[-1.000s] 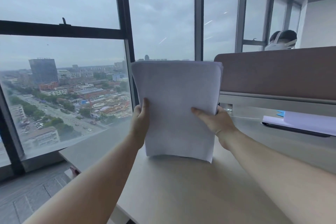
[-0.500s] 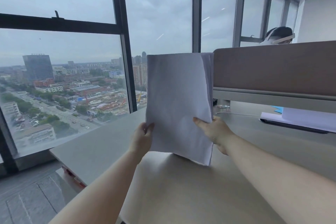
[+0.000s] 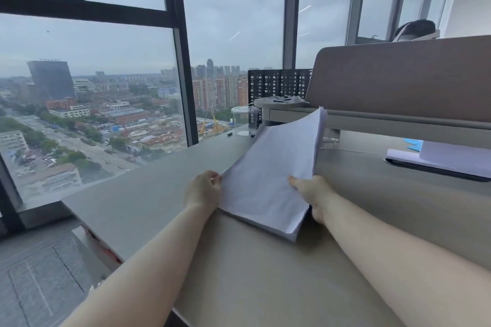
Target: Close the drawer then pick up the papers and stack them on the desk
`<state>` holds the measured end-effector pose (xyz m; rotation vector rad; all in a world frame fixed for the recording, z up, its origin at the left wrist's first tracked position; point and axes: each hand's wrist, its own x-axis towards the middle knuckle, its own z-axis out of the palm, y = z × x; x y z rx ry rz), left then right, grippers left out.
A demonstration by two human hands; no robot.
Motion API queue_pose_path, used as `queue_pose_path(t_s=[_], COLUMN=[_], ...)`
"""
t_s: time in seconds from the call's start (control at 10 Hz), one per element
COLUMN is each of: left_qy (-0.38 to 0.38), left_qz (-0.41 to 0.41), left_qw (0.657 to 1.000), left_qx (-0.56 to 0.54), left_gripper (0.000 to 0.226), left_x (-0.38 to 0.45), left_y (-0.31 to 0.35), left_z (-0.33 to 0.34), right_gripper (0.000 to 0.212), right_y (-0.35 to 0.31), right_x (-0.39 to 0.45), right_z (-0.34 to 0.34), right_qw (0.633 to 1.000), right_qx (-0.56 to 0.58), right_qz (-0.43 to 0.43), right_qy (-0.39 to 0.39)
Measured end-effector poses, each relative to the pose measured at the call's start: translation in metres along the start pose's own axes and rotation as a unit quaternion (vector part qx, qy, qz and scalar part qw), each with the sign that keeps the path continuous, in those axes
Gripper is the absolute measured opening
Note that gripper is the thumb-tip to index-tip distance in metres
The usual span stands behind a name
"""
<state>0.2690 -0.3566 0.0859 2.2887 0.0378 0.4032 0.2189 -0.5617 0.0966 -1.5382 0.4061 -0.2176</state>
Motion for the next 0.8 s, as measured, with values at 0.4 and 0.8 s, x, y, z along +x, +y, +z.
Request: queue_pose_path(t_s=[0.4,0.8], left_qy=[-0.013,-0.019], left_qz=[0.002,-0.004], left_qw=[0.996,0.993], left_qx=[0.089,0.113], left_gripper=[0.031,0.032], left_x=[0.018,0.02], left_y=[-0.007,-0.008], left_z=[0.005,0.007], right_gripper=[0.043,0.012], right_y=[0.0,-0.062], right_x=[0.025,-0.088], right_z=[0.007,-0.066], right_qw=[0.992,0.922], right_qx=[-0.123,-0.329], right_qz=[0.033,-0.197], right_qy=[-0.01,-0.042])
